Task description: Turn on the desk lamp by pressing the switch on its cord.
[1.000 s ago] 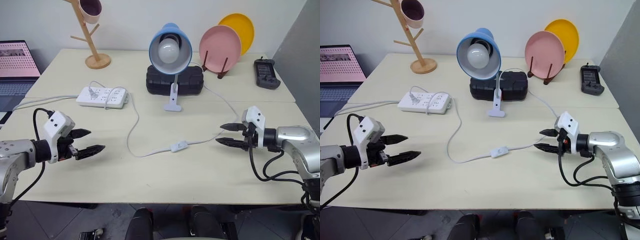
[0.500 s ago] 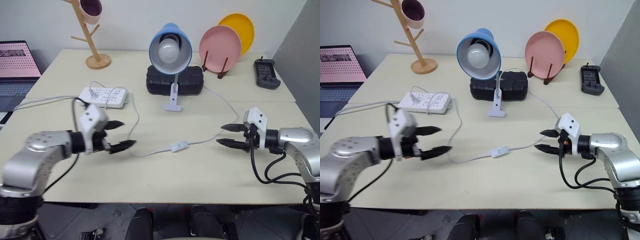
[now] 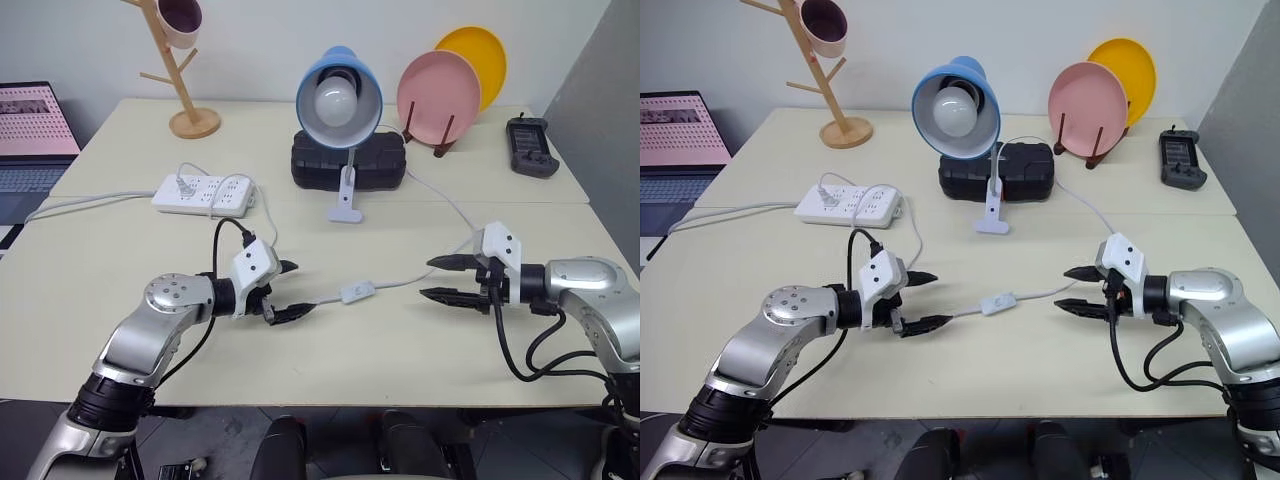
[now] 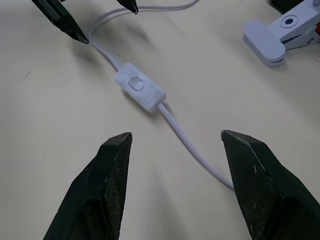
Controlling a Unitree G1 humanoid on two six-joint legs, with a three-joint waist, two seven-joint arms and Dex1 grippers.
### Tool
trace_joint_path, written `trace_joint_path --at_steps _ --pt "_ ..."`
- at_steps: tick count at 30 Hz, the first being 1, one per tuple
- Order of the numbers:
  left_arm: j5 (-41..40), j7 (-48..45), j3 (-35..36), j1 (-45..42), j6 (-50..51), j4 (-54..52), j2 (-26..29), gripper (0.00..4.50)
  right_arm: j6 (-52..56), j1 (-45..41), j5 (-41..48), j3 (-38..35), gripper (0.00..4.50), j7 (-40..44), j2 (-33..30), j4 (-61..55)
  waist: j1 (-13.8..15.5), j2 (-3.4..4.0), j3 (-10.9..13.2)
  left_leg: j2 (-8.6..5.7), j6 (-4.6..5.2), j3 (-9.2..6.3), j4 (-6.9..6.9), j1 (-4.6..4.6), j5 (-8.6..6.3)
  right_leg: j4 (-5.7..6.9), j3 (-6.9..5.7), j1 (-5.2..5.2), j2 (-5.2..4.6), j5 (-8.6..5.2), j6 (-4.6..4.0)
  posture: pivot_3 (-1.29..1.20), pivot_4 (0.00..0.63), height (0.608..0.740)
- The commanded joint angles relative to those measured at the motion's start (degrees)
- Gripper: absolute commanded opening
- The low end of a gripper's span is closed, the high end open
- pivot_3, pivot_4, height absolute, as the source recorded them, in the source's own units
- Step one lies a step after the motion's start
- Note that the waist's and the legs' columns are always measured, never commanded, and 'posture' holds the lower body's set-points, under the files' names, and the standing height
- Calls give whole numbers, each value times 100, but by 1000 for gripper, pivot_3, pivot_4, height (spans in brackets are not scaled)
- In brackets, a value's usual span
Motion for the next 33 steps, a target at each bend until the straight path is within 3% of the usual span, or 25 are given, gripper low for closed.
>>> trace_joint_path --at_steps 1,9,26,29,33 --pt "186 8 -146 -157 -344 114 -235 4500 48 23 87 -132 2970 -77 -13 -252 5 0 0 0 0 0 0 0 0 0 0 0 0 0 0 0 150 740" --pt "751 289 -656 -524 -853 793 -1106 4500 199 309 183 -273 2970 -220 -51 -484 19 0 0 -5 0 -1 6 -2 0 0 1 3 -1 4 6 0 150 740" --pt "1141 153 -961 -660 -1309 1300 -1563 4500 290 605 265 -407 2970 -497 -32 -732 6 0 0 -6 0 -2 7 2 1 2 3 4 -1 4 11 0 150 740" --pt "1173 136 -947 -661 -1319 1314 -1544 4021 288 627 279 -395 2991 -529 -24 -756 6 0 0 -7 0 -2 8 1 1 2 4 4 -1 3 15 0 150 740" --pt "1193 128 -920 -664 -1340 1352 -1515 2995 285 640 289 -396 2991 -545 -19 -763 6 0 0 -7 0 -2 7 1 1 2 3 4 -1 4 15 0 150 740"
